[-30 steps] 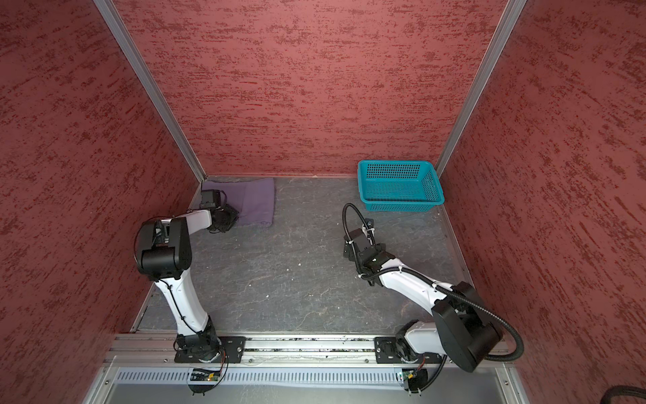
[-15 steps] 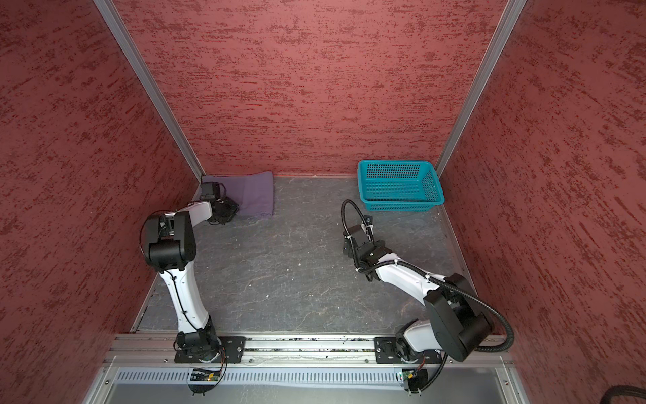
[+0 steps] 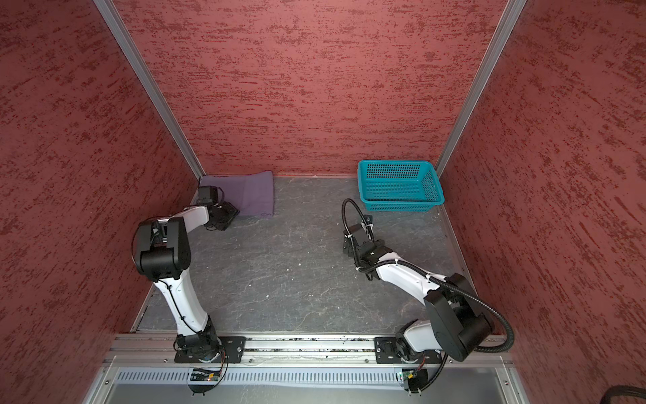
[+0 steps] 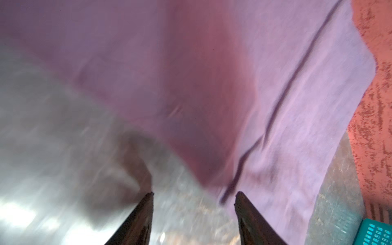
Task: Fold and stack the trousers
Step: Move the trousers to the top-left of the table, then reset both arms
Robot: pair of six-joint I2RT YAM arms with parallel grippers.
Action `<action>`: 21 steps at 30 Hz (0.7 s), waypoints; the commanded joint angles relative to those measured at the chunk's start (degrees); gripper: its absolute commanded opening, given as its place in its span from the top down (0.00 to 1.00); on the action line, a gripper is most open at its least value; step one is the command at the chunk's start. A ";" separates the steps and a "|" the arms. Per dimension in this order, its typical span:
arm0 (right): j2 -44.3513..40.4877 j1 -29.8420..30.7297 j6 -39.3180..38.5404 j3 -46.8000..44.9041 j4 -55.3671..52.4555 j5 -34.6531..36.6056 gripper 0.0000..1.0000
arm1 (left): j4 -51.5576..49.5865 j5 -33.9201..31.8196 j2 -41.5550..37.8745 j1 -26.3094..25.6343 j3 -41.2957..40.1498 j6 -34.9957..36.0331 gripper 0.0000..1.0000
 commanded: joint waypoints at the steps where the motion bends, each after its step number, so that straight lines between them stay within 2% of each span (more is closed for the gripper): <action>1: -3.43 -0.53 -1.39 1.26 -0.50 -0.40 0.01 | -1.80 -1.48 -8.61 -0.18 -1.91 1.99 0.31; 2: -4.34 -0.52 -2.66 1.63 -0.91 -0.15 0.01 | -2.53 -2.03 -11.18 -0.54 -2.49 2.63 0.12; 3: -5.16 -0.55 -4.13 2.09 -1.40 0.48 0.01 | -3.31 -2.81 -13.56 -1.03 -2.98 3.33 0.01; 13: -17.19 -0.55 -16.20 5.95 -2.99 8.36 0.01 | -6.33 -8.99 -37.18 -6.10 -7.14 6.97 0.01; 17: -24.10 -0.55 -21.13 5.25 -0.02 8.72 0.01 | -2.57 -11.74 -47.55 -8.35 -11.48 10.36 0.00; 21: -31.55 -0.55 -26.01 3.17 5.55 7.33 0.01 | 0.24 -13.60 -56.70 -8.37 -17.24 11.54 0.00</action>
